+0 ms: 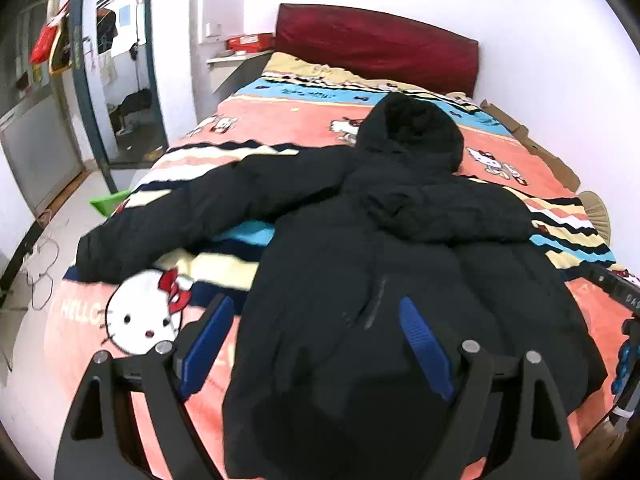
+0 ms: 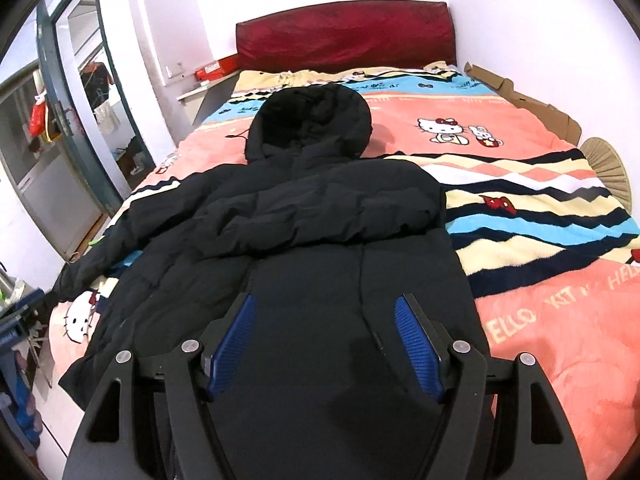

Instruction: Fold large clothes

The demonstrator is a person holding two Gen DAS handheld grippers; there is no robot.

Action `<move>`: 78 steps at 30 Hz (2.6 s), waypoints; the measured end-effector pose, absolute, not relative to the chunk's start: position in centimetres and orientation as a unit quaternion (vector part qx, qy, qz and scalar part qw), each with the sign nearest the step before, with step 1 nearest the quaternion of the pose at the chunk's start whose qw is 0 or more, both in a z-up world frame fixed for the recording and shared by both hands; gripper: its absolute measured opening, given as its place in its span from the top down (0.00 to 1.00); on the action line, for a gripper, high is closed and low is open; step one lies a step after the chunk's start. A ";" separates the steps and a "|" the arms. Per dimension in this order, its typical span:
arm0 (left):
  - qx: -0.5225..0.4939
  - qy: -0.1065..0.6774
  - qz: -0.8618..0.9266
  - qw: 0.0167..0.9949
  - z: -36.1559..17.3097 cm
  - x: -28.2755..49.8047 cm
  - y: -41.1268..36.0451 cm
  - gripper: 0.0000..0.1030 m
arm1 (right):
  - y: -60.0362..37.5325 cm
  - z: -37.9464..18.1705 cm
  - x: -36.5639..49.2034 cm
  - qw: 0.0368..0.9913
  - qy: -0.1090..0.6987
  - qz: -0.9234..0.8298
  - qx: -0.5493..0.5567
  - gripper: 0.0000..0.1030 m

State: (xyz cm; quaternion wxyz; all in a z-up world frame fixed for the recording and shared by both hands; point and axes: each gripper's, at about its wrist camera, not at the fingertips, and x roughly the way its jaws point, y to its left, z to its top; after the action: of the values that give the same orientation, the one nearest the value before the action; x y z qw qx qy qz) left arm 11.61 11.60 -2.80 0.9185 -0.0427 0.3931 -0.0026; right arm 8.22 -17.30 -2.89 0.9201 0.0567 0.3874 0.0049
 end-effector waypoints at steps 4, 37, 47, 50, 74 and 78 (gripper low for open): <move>-0.085 0.397 0.001 0.914 -4.3 11.1 14.5 0.17 | -16.6 -2.9 7.8 0.919 0.389 0.008 0.060 0.30; -0.480 0.312 0.121 0.811 -17.8 19.7 46.5 0.31 | -14.8 -6.1 11.1 0.893 0.446 -0.035 0.042 0.31; -0.492 0.313 0.112 0.804 -18.8 19.8 47.5 0.88 | -15.1 -6.5 11.7 0.893 0.446 -0.030 0.049 0.30; -0.471 0.313 0.112 0.817 -17.4 19.9 46.8 0.90 | -14.9 -6.4 11.8 0.895 0.443 -0.024 0.047 0.31; -0.266 0.284 0.054 0.920 1.3 23.3 30.5 0.92 | -25.0 -6.3 9.9 0.911 0.395 -0.025 0.120 0.30; -0.235 0.283 0.028 0.930 3.8 24.4 24.8 0.92 | -27.5 -6.5 9.9 0.912 0.390 -0.046 0.116 0.30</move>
State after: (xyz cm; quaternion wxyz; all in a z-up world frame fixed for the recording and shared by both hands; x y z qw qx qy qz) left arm 24.36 24.79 3.78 0.9295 -0.2347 0.2831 0.0275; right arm 9.95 -27.52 -6.53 0.9122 0.1165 0.3902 -0.0456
